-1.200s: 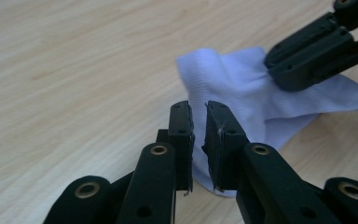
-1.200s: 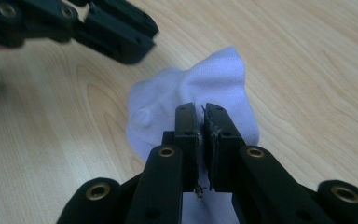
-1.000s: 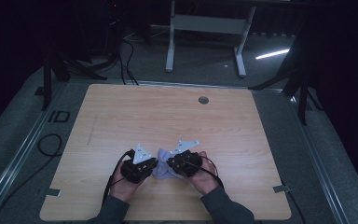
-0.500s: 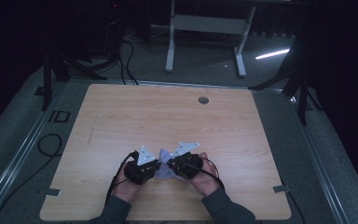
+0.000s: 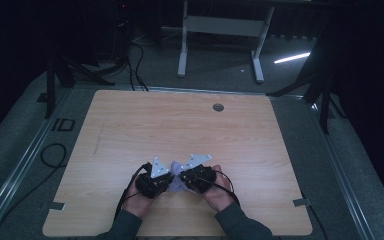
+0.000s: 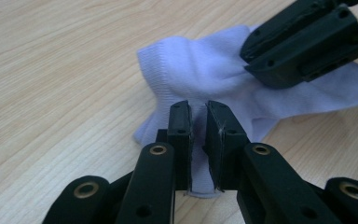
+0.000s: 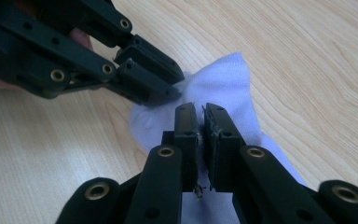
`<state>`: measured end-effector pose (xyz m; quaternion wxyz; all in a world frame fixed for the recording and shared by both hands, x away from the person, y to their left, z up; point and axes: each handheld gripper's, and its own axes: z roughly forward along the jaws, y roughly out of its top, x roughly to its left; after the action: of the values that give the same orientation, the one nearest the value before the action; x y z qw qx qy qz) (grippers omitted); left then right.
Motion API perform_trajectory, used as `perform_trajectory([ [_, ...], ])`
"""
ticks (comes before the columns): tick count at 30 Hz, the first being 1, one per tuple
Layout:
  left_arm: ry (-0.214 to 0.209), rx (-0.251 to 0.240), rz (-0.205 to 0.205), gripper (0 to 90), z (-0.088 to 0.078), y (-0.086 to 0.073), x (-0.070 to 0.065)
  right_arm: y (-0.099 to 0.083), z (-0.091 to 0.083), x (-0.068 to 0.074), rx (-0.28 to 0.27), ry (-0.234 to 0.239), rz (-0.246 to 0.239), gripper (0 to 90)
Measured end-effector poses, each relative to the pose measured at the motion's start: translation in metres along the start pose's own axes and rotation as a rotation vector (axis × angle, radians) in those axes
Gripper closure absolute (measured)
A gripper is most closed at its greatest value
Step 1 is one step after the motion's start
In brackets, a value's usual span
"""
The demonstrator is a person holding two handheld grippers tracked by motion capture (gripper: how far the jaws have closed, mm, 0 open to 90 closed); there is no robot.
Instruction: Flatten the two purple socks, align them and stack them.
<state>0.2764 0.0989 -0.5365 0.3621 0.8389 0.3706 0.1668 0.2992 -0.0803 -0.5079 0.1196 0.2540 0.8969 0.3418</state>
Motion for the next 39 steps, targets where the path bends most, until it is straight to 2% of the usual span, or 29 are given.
perform_trajectory([
  [5, -0.005, 0.032, 0.019, 80.0, 0.008, -0.001, -0.002, -0.001, 0.003, 0.0, 0.006, 0.005, 0.001, 83.6],
  [11, -0.013, 0.075, 0.01, 81.9, 0.02, -0.004, -0.004, -0.002, 0.006, -0.002, 0.022, 0.013, -0.005, 83.3],
  [16, -0.016, 0.081, 0.01, 83.7, 0.021, -0.004, -0.003, -0.003, 0.006, -0.002, 0.027, 0.025, -0.008, 80.6],
  [19, -0.017, 0.076, -0.003, 84.8, 0.021, -0.005, -0.003, -0.001, -0.005, -0.005, -0.014, 0.033, -0.002, 78.4],
  [24, -0.014, 0.082, 0.001, 85.6, 0.021, -0.005, -0.003, -0.001, -0.026, -0.017, -0.06, -0.012, 0.038, 77.9],
  [30, -0.005, 0.086, 0.008, 86.4, 0.021, -0.004, -0.005, -0.022, -0.035, -0.031, -0.041, -0.059, 0.088, 76.9],
  [39, 0.001, 0.084, 0.005, 86.5, 0.021, -0.005, -0.006, -0.056, -0.034, -0.036, 0.011, -0.086, 0.166, 72.9],
])
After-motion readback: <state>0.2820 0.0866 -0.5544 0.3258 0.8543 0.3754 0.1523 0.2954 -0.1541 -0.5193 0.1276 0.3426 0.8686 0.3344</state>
